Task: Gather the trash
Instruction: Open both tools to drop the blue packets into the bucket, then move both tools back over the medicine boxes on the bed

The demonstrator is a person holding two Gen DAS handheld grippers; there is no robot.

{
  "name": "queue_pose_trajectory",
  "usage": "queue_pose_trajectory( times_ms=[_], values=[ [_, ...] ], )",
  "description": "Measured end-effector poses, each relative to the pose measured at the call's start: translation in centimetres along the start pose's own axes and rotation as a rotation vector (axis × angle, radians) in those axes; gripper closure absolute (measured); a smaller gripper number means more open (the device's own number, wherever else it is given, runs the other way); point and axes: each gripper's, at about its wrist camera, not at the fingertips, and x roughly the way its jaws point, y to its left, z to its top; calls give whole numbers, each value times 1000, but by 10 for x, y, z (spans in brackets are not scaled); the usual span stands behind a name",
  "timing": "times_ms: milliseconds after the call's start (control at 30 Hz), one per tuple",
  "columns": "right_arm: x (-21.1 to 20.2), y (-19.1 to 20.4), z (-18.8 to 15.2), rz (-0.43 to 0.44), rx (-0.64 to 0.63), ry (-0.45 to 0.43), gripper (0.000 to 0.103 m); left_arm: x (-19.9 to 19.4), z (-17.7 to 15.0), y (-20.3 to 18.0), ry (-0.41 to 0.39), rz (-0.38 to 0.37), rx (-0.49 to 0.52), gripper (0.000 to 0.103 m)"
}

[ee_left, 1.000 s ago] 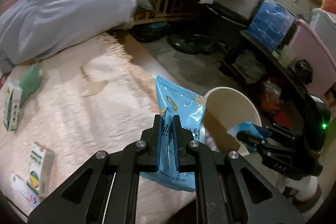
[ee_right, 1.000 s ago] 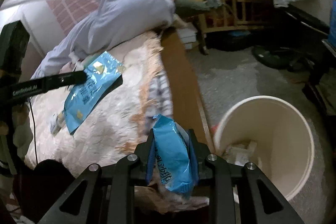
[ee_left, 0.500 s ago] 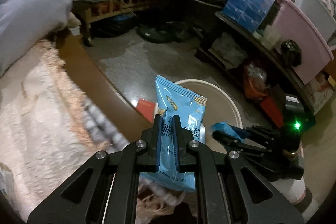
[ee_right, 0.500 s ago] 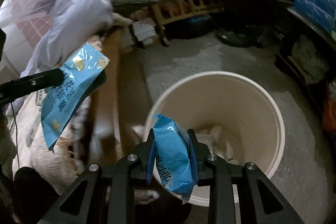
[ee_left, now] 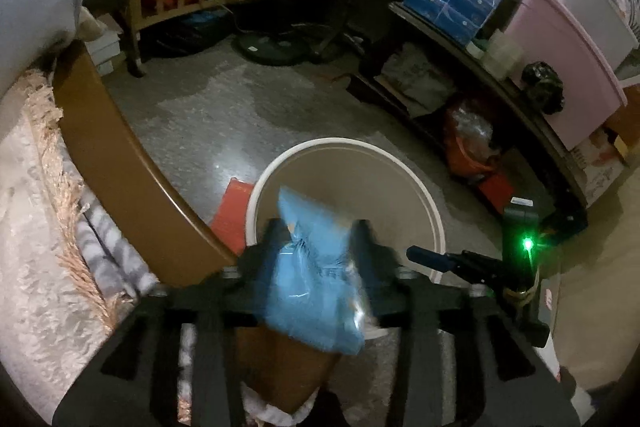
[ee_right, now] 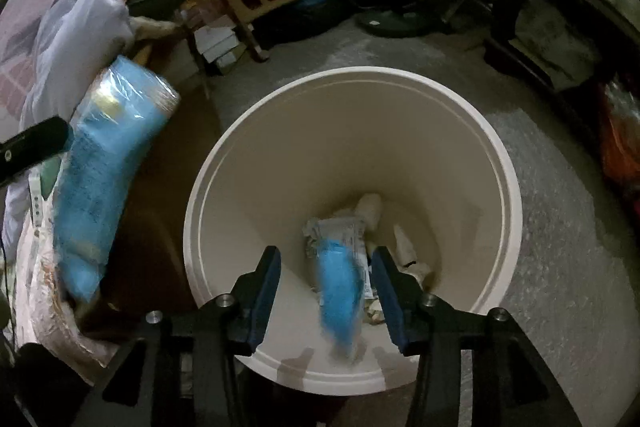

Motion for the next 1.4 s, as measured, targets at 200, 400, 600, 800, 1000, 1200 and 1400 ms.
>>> queue_pose_trajectory(
  times_ms=[200,400,600,800,1000,1200,1400],
  values=[
    [-11,-3,2,7,29,-21,58,-9,-2,8,-14,17,-16,62],
    [-23,13,5,5,6,-48,57,-24,-5,20,-36,39,-38,62],
    [-33,41,8,20,-49,-67,49,-43,-14,34,-58,87,-50,62],
    [-40,74,7,51,-103,-79,45,-68,-28,56,-90,150,-72,62],
    [-44,112,5,84,-169,-82,45,-92,-42,83,-116,228,-104,62],
    [-43,154,2,116,-240,-80,44,-114,-59,114,-138,286,-150,62],
    [-37,195,-2,147,-302,-71,44,-137,-78,142,-158,344,-189,62]
  ],
)
